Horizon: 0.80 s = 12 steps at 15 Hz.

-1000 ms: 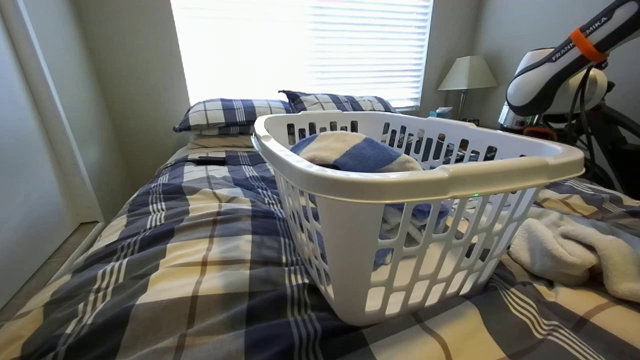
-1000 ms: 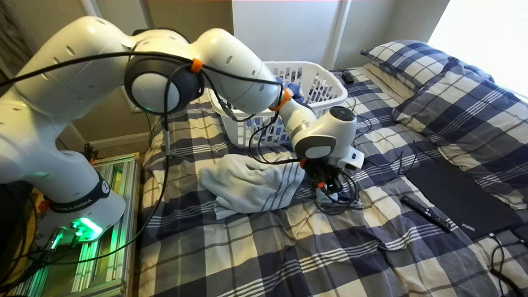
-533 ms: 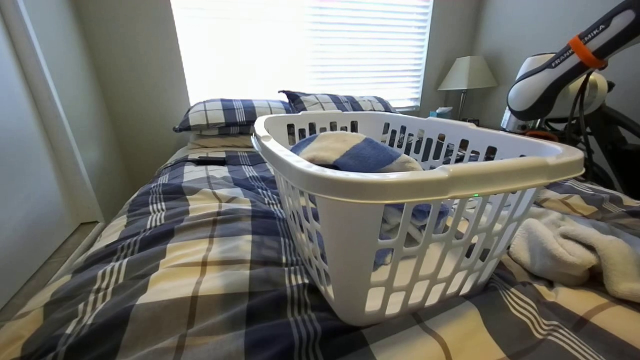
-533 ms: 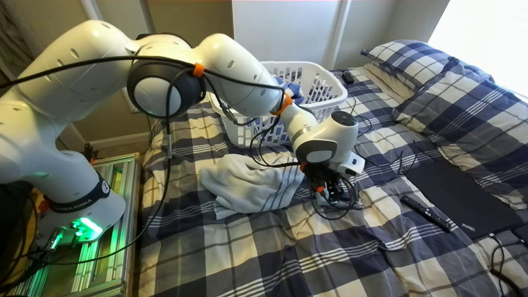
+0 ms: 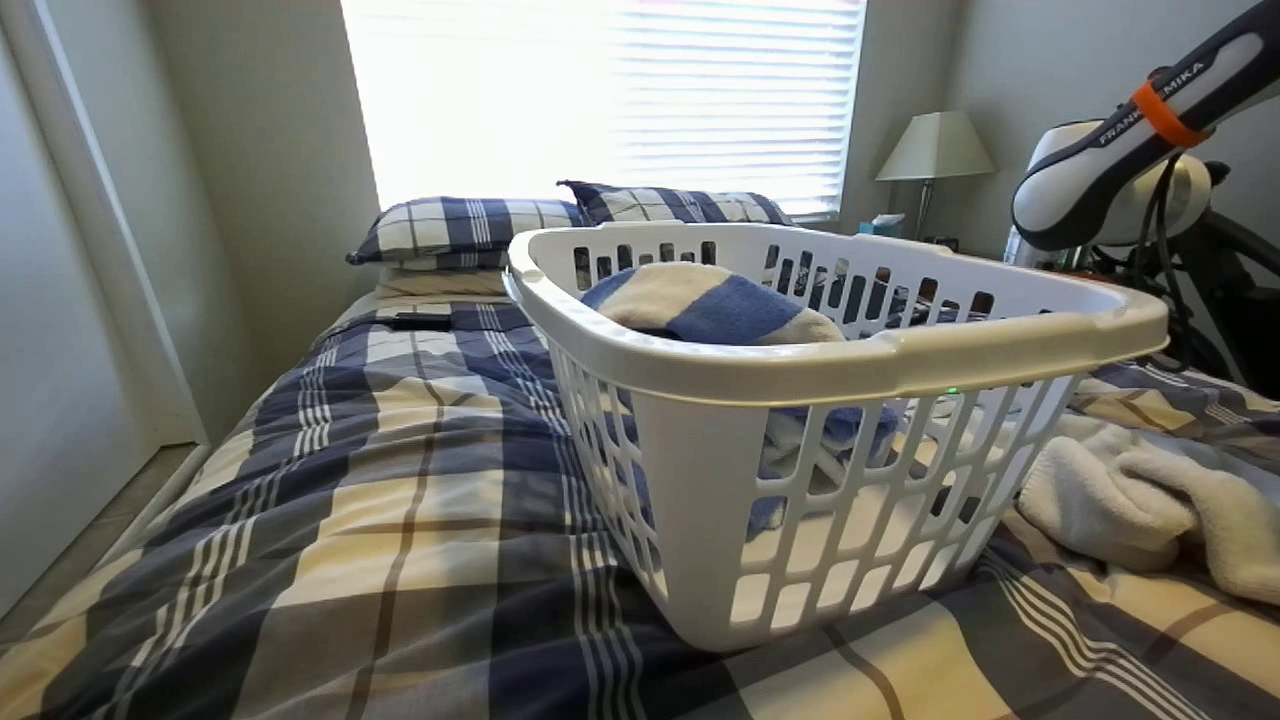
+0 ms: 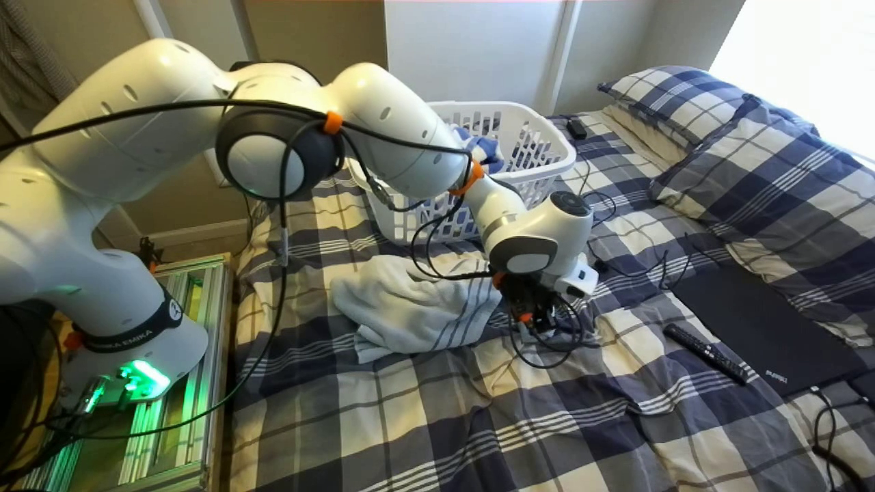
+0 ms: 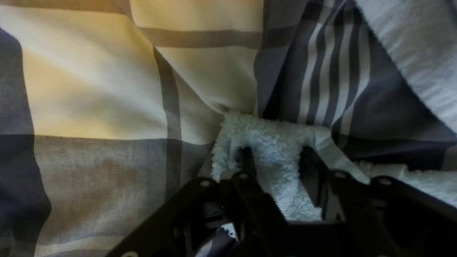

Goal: Put the small blue towel in the white laundry basket

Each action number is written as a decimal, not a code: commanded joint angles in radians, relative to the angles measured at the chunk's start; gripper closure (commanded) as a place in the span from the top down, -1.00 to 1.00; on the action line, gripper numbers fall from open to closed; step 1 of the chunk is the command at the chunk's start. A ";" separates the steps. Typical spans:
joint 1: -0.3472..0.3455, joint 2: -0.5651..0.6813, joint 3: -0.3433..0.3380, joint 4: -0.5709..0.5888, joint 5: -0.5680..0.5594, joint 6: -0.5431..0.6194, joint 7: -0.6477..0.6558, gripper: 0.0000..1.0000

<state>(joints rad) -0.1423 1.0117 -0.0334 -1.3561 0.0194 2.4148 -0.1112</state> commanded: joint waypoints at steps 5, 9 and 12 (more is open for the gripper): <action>0.031 -0.036 0.008 0.000 -0.016 0.006 -0.003 -1.00; 0.100 -0.149 0.006 -0.075 -0.081 0.157 -0.034 -0.98; 0.170 -0.255 0.006 -0.143 -0.135 0.258 -0.036 -0.98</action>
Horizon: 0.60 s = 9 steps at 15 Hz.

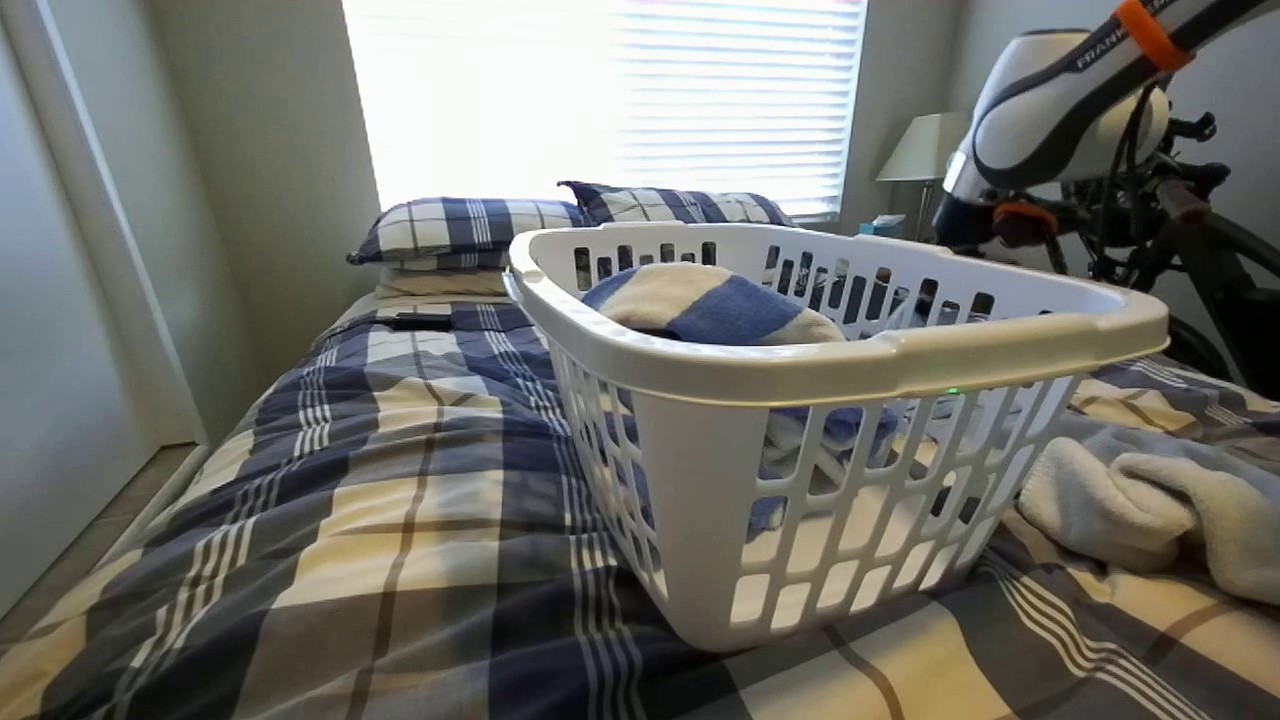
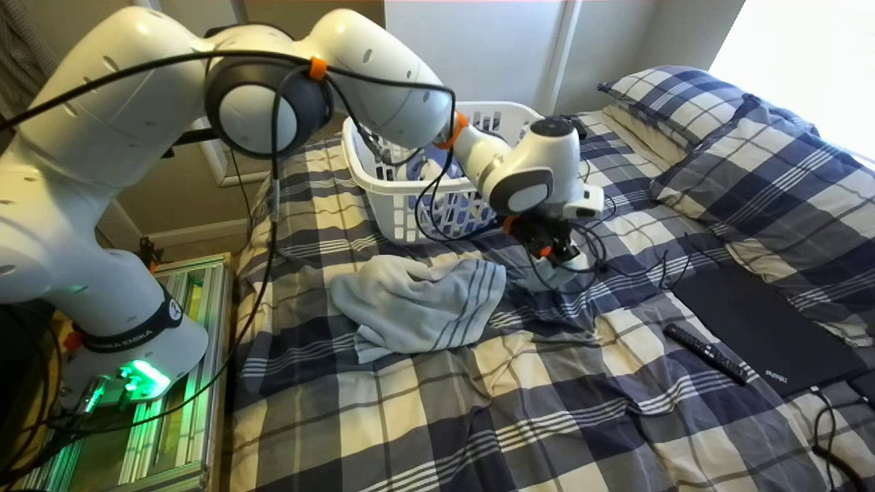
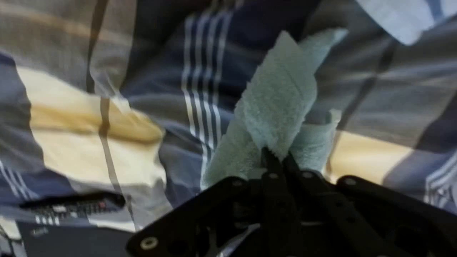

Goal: Put the small blue towel in the white laundry basket

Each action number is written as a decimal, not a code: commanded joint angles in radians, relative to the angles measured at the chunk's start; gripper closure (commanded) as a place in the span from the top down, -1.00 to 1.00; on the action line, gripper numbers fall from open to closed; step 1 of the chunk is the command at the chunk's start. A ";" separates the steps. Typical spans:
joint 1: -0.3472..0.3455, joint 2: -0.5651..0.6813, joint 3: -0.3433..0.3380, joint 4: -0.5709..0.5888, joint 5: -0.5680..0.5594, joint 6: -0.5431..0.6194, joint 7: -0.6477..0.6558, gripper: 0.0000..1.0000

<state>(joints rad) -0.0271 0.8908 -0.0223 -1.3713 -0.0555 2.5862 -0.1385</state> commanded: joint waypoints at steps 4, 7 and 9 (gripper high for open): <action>0.161 -0.284 -0.030 -0.248 -0.173 0.224 0.002 -0.98; 0.231 -0.367 -0.072 -0.343 -0.278 0.376 0.026 -0.98; 0.310 -0.404 -0.169 -0.393 -0.350 0.511 0.089 -0.98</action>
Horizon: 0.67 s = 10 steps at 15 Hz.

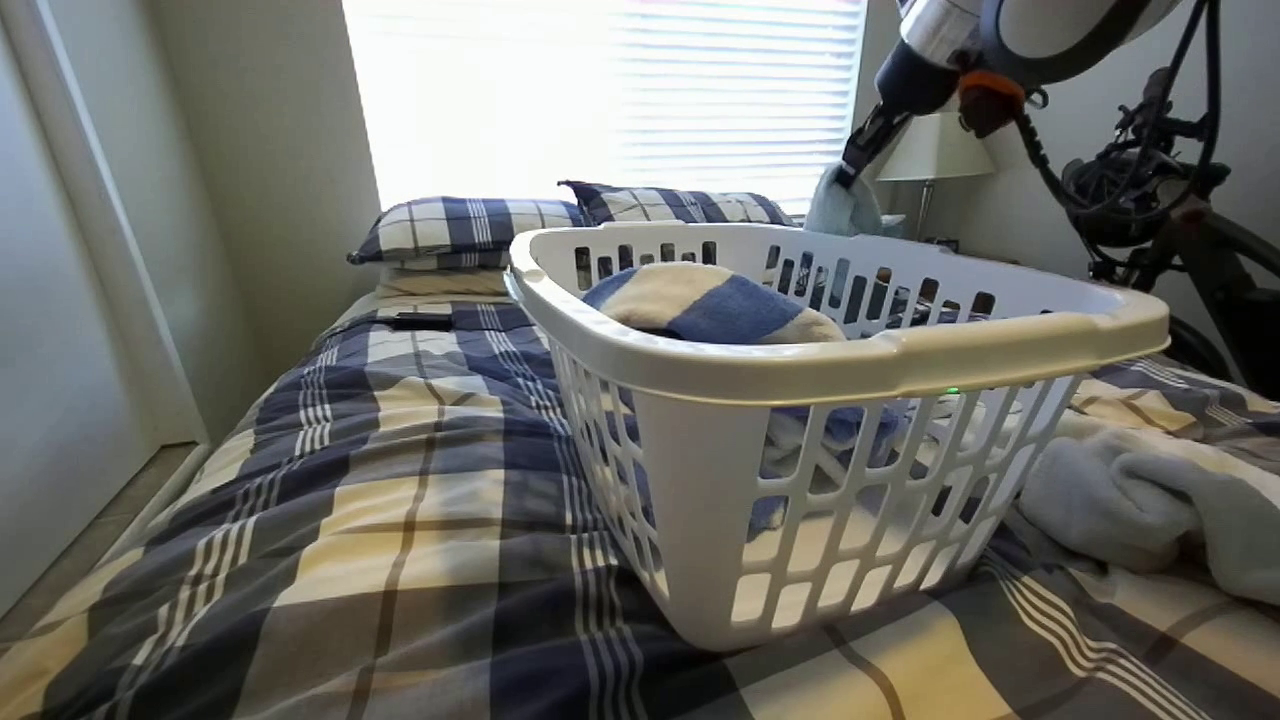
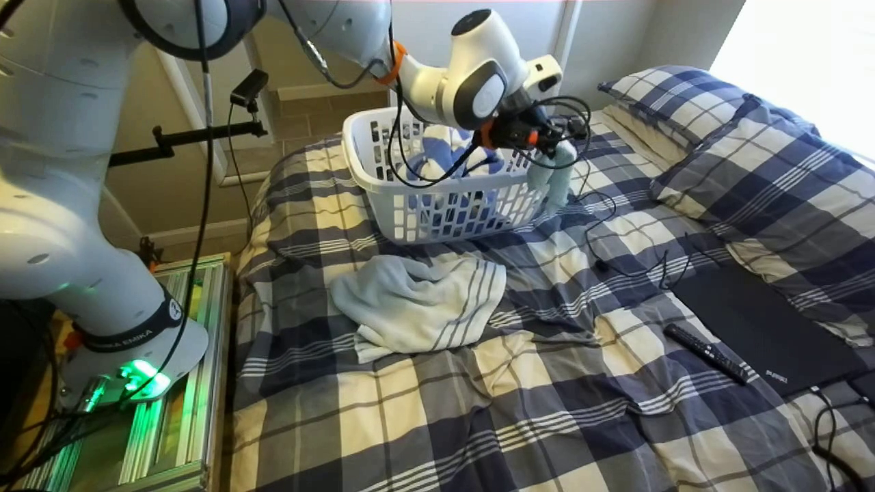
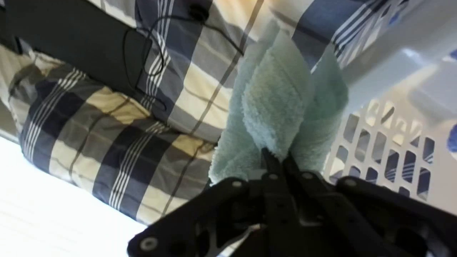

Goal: Put the small blue towel in the white laundry basket

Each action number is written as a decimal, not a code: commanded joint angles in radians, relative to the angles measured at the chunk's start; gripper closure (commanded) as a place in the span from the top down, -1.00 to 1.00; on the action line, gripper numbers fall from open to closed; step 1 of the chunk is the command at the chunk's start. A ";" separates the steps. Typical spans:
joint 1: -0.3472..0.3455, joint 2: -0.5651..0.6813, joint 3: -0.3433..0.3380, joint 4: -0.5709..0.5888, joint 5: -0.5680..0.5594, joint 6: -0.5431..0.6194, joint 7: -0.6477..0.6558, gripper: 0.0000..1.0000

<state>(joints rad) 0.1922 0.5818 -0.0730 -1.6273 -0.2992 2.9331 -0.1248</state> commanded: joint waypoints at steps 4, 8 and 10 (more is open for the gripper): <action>0.242 -0.131 -0.317 -0.214 -0.190 0.387 0.101 -0.98; 0.035 -0.222 0.024 -0.388 -0.212 0.339 0.039 -0.98; -0.066 -0.212 0.182 -0.436 -0.206 0.309 0.017 -0.98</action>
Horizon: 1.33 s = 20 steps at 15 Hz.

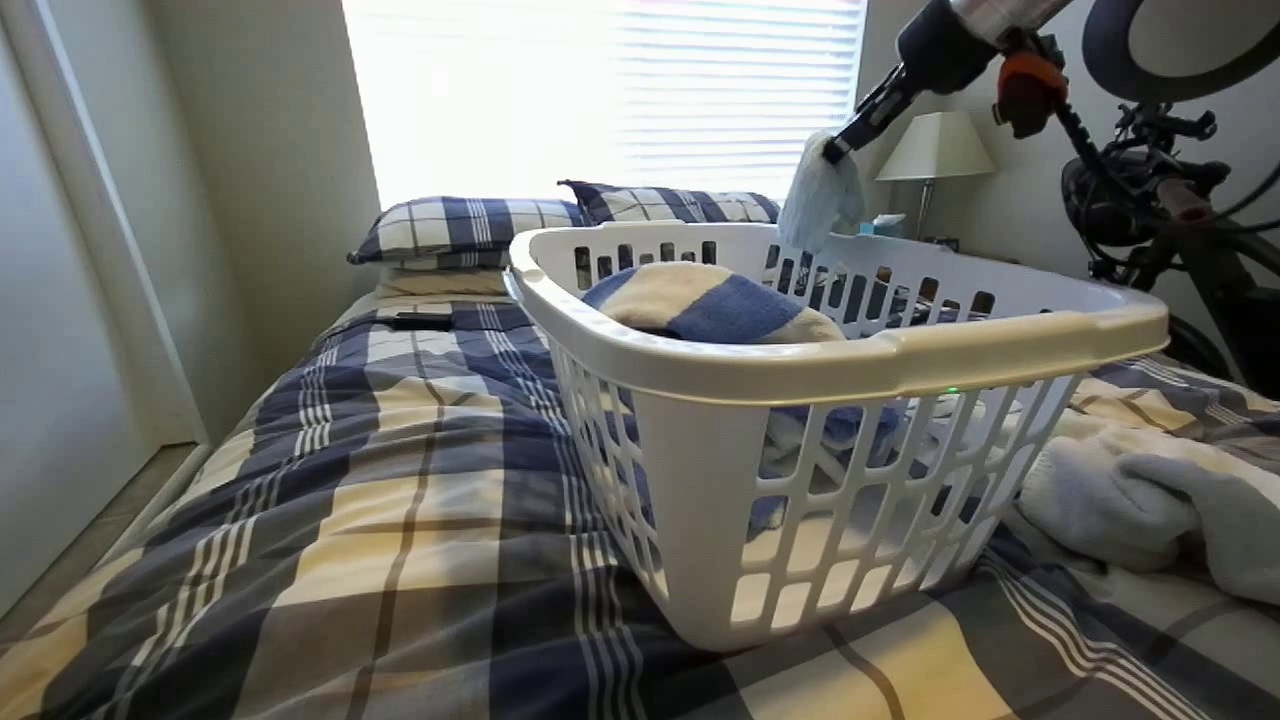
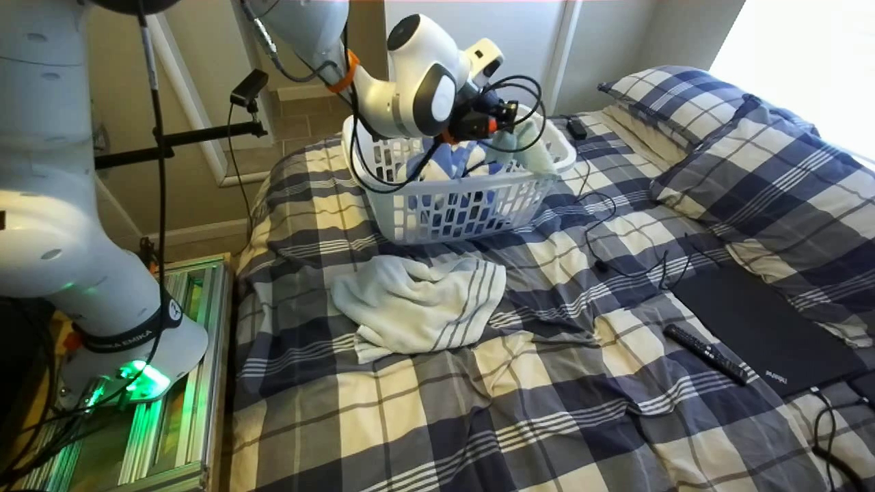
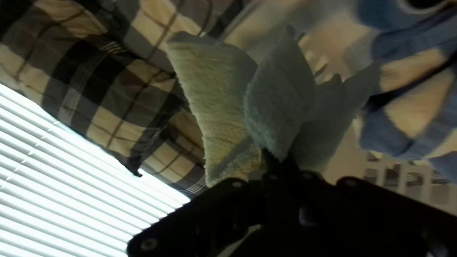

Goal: Put the small blue towel in the white laundry basket

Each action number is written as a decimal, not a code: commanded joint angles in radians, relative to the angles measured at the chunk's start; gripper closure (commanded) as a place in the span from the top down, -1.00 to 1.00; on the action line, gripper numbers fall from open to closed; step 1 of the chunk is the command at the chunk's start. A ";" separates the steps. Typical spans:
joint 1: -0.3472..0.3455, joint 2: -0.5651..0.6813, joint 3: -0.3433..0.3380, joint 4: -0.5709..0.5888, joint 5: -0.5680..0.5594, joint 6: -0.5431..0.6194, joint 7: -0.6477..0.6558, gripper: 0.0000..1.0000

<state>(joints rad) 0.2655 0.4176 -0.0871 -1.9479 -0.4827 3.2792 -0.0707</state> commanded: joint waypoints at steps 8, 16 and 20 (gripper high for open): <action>-0.541 0.000 0.697 -0.144 0.154 -0.379 -0.287 -0.15; -0.820 -0.084 0.993 -0.128 0.505 -0.803 -0.497 0.95; -0.967 -0.193 1.112 -0.107 0.735 -0.996 -0.528 1.00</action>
<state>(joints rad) -0.6016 0.3200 0.9574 -2.0607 0.1080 2.3965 -0.5811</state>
